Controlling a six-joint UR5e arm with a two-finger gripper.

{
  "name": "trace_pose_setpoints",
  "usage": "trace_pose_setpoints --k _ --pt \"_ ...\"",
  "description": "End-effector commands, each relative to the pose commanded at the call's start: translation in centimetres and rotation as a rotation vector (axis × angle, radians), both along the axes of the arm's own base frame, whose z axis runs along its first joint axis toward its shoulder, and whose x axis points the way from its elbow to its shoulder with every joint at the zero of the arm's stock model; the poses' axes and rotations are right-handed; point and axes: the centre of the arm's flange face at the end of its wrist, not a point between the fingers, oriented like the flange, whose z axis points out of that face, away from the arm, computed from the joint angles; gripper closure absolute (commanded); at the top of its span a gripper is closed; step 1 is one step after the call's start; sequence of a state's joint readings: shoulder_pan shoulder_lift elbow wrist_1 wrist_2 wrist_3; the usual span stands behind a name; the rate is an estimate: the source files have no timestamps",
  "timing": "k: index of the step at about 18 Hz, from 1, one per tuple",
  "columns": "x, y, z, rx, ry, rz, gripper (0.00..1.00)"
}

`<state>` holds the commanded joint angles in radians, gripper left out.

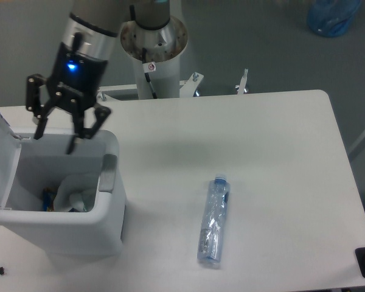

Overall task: Place the trash in the trash can
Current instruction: 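Open the gripper to drop the tissue into the bin, then move the open gripper over the clear plastic water bottle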

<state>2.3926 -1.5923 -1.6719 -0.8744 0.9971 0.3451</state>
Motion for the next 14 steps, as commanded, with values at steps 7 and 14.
trace_pose_setpoints --k 7,14 --pt "-11.3 -3.4 -3.0 -0.032 -0.034 0.176 0.0" --pt "-17.4 -2.8 -7.7 -0.173 0.023 0.252 0.0"
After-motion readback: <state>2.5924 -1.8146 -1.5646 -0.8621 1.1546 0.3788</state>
